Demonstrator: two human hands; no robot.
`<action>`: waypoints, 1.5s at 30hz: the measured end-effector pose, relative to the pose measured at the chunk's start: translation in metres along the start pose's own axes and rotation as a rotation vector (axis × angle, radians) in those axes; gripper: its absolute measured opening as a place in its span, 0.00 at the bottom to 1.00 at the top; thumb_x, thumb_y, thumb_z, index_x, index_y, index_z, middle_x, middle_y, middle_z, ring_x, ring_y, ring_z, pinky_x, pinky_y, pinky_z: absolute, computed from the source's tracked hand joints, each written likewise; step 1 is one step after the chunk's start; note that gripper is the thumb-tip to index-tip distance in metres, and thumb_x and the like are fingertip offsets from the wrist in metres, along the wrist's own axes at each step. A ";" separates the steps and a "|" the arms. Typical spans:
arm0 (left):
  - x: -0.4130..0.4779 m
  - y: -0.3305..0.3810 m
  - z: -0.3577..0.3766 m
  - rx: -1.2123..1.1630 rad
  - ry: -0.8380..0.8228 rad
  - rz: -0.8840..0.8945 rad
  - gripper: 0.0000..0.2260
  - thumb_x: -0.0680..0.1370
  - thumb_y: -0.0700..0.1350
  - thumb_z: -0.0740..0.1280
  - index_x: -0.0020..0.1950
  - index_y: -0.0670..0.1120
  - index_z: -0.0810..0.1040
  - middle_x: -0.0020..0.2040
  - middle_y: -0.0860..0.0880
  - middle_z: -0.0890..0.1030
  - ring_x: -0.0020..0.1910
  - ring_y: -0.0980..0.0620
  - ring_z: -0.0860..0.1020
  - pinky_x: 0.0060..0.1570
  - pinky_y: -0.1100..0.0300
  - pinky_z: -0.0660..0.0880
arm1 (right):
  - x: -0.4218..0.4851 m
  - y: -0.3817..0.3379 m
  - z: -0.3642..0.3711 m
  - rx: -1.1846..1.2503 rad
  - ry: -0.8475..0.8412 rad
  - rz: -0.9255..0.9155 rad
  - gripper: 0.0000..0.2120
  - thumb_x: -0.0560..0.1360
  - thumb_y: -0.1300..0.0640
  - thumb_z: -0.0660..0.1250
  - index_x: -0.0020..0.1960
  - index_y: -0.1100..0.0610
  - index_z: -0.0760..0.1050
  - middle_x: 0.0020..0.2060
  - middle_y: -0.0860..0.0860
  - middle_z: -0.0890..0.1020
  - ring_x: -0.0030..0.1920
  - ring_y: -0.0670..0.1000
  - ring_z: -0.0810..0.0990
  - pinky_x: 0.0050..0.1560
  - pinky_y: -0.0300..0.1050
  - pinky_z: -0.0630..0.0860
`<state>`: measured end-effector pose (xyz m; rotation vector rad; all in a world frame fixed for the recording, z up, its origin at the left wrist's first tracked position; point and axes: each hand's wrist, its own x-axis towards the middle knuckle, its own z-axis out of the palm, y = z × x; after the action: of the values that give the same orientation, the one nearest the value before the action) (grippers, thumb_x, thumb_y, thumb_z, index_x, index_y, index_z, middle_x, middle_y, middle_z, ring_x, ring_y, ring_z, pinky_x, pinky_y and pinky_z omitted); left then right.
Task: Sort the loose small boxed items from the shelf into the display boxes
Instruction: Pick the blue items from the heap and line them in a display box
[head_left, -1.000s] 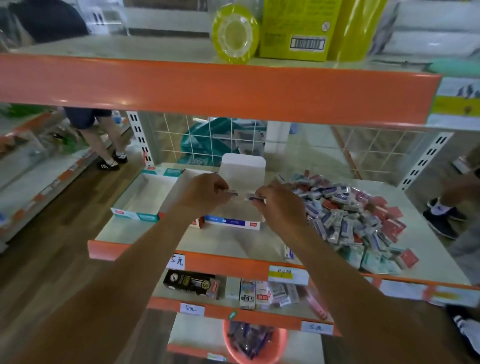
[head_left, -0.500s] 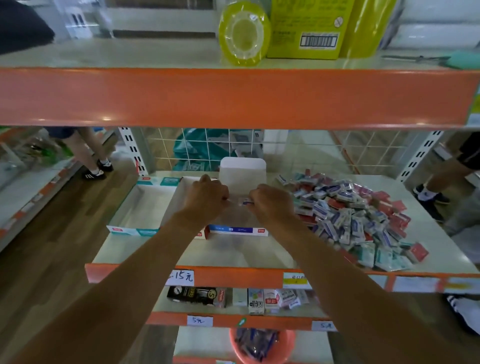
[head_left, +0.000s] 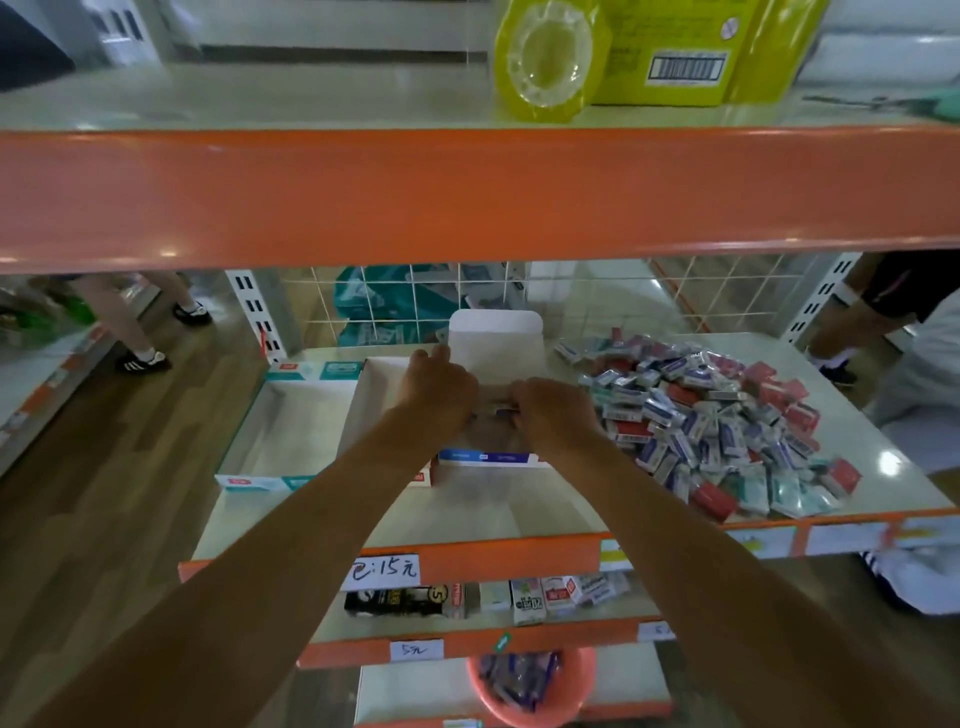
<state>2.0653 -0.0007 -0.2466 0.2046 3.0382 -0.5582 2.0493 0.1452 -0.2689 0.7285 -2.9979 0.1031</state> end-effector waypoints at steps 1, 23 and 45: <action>0.001 0.000 0.000 0.002 0.000 0.008 0.12 0.77 0.54 0.66 0.56 0.49 0.78 0.54 0.49 0.79 0.63 0.46 0.69 0.62 0.52 0.66 | 0.000 0.001 0.000 0.005 -0.012 -0.004 0.13 0.79 0.51 0.61 0.60 0.55 0.76 0.50 0.55 0.81 0.50 0.57 0.81 0.51 0.48 0.76; -0.008 -0.001 0.016 -0.116 0.086 -0.049 0.10 0.79 0.48 0.63 0.58 0.49 0.78 0.54 0.49 0.78 0.59 0.45 0.69 0.55 0.53 0.68 | -0.004 0.005 0.009 0.024 0.059 -0.068 0.13 0.78 0.51 0.61 0.60 0.49 0.78 0.48 0.51 0.80 0.48 0.55 0.81 0.47 0.45 0.75; -0.016 -0.001 0.008 -0.233 0.175 -0.025 0.12 0.79 0.54 0.62 0.57 0.50 0.78 0.54 0.49 0.78 0.57 0.48 0.70 0.57 0.53 0.69 | -0.007 0.005 -0.004 0.087 0.122 -0.092 0.12 0.79 0.53 0.62 0.59 0.54 0.78 0.51 0.53 0.80 0.48 0.55 0.80 0.45 0.45 0.75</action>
<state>2.0810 -0.0064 -0.2529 0.2161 3.2439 -0.1923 2.0530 0.1535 -0.2655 0.8351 -2.8548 0.2645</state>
